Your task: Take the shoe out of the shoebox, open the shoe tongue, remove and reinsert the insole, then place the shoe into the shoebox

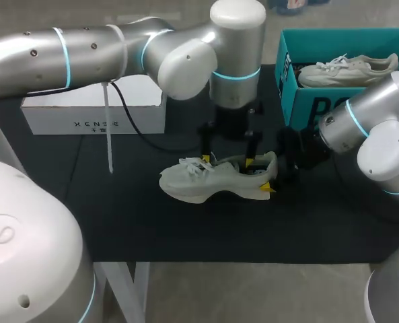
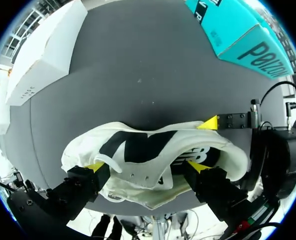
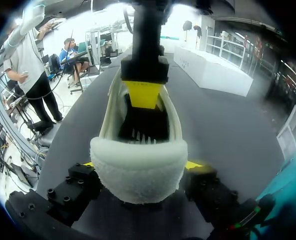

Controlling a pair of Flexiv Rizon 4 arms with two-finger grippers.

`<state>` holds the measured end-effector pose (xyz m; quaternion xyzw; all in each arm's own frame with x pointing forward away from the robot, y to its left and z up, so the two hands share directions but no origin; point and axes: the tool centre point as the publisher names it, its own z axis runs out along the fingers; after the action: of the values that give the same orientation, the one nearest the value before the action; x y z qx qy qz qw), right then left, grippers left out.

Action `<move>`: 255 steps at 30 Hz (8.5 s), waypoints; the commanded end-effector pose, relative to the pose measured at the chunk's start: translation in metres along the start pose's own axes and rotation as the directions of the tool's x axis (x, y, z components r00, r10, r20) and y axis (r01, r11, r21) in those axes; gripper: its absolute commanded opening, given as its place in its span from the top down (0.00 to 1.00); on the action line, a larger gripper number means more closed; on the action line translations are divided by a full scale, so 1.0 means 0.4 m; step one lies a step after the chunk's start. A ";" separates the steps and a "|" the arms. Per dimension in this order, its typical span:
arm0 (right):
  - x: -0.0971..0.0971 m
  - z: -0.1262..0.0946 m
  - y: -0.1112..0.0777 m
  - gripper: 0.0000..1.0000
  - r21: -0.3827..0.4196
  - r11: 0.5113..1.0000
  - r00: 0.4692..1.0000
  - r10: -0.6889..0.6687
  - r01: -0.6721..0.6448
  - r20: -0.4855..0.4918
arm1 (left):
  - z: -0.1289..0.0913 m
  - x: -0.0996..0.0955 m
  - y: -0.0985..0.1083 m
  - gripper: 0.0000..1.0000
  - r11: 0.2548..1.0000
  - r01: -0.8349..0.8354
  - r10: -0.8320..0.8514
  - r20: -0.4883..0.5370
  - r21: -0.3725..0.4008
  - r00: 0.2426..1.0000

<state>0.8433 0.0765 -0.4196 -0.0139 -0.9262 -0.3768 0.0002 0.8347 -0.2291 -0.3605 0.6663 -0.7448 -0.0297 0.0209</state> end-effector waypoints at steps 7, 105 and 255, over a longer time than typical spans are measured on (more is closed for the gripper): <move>-0.005 0.008 0.000 1.00 0.004 1.000 1.000 0.001 -0.001 0.001 | -0.006 -0.046 0.008 0.00 0.999 0.009 -0.002 0.135 -0.046 0.991; -0.005 0.008 0.000 1.00 0.004 1.000 1.000 0.001 -0.001 0.001 | -0.291 -0.135 0.005 1.00 0.148 -0.984 0.987 0.078 -0.097 0.141; -0.005 0.008 0.000 1.00 0.004 1.000 1.000 0.001 -0.001 0.001 | 0.138 0.015 0.065 1.00 -0.093 -0.971 0.992 -0.061 0.223 -0.109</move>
<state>0.8428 0.0772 -0.4196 -0.0134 -0.9263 -0.3764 0.0002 0.8057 -0.2287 -0.4101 -0.1009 -0.9861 0.1070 0.0769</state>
